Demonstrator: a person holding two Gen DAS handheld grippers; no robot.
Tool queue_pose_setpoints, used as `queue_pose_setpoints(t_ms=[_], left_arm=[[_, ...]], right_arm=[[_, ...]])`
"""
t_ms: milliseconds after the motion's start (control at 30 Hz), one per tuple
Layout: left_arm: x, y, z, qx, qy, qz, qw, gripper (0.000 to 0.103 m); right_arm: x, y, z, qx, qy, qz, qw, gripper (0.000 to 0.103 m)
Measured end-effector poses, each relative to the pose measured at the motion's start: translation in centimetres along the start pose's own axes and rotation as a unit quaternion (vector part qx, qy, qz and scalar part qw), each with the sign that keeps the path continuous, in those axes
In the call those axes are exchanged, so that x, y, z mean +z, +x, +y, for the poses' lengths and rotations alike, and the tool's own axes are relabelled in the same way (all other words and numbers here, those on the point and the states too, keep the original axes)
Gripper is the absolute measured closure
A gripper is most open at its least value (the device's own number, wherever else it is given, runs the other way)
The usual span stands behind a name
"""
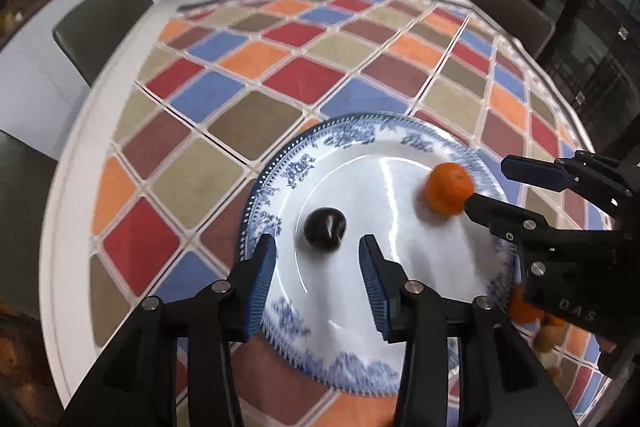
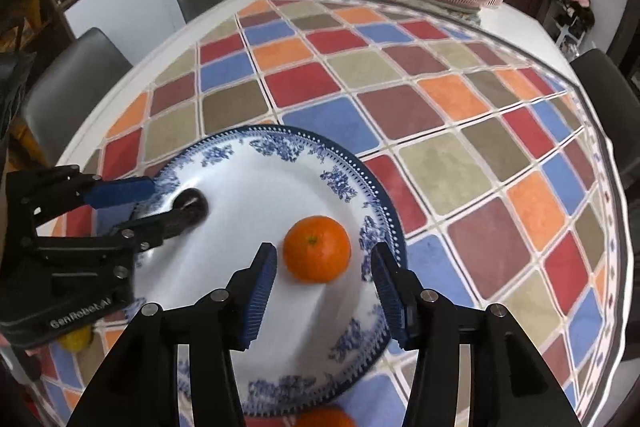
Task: Organize fruits
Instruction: 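Withdraw both tools from the plate toward the remaining fruits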
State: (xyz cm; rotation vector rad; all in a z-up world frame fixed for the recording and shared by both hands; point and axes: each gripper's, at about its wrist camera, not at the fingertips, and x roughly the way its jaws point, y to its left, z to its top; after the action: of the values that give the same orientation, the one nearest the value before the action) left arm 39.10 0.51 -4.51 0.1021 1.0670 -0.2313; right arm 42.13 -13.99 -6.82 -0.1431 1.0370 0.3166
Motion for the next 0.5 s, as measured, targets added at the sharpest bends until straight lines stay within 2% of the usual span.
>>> queue_pose_setpoints(t_ms=[300,500], left_arm=[[-3.7,-7.6,-1.6,-0.011,-0.001,-0.078,0.9969,0.058],[-6.4,-11.3,-2.9,0.007,0.016,-0.119,0.9927,0.058]], right_arm=[[-3.0,-7.6,1.5,-0.003,-0.016,-0.068,0.998,0.053],[-5.6,-11.5,2.8,-0.022,-0.023,-0.098,0.995,0.053]])
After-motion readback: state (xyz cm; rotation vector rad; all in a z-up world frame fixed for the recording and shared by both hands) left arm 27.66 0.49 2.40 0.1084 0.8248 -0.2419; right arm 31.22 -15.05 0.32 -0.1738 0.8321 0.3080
